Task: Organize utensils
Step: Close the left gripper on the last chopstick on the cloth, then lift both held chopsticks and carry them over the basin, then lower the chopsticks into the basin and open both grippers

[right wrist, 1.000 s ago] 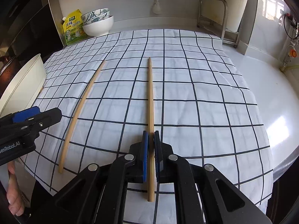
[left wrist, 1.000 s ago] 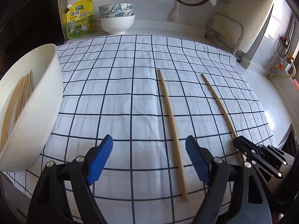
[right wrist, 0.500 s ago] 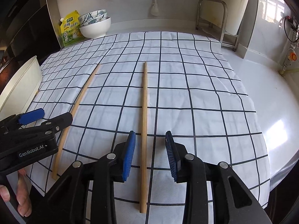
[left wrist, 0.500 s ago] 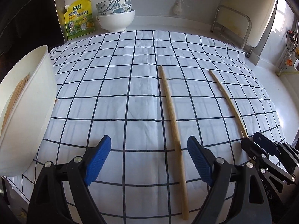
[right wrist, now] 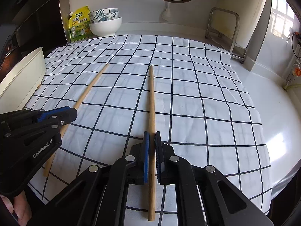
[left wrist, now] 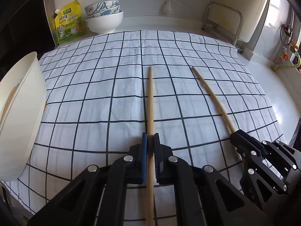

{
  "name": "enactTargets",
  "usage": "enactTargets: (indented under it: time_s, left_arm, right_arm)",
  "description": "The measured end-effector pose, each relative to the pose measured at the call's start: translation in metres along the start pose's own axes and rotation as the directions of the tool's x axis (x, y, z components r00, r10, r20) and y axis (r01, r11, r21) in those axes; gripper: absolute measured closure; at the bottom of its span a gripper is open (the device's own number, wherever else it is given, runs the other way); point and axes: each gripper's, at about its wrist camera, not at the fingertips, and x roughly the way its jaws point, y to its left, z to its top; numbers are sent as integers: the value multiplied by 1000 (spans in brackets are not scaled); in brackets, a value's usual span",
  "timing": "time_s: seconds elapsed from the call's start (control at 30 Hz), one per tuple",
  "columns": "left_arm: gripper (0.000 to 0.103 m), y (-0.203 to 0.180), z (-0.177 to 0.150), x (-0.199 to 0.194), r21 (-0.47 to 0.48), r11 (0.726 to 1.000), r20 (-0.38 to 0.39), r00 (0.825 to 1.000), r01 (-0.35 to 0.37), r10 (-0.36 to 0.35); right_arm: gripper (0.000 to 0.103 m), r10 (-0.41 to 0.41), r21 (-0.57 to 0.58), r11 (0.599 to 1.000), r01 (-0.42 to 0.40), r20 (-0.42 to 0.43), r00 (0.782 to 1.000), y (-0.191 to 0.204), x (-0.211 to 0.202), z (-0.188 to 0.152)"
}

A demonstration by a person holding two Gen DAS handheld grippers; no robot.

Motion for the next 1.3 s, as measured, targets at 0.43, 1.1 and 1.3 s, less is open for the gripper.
enactTargets:
  time_s: [0.43,1.1,1.3]
  left_arm:
    - [96,34,0,-40,-54,996,40,997,64,-62]
    - [95,211,17,-132,-250,967,193,977,-45,96]
    - [95,259,19,-126,-287,952,173,971,-108,163]
  right_arm:
    - [97,121,84,989,-123,26,992,12,-21,10]
    - [97,400,-169,910,-379,115,909,208,-50,113]
    - [97,445,-194,881,-431,32,895,266,-26,127]
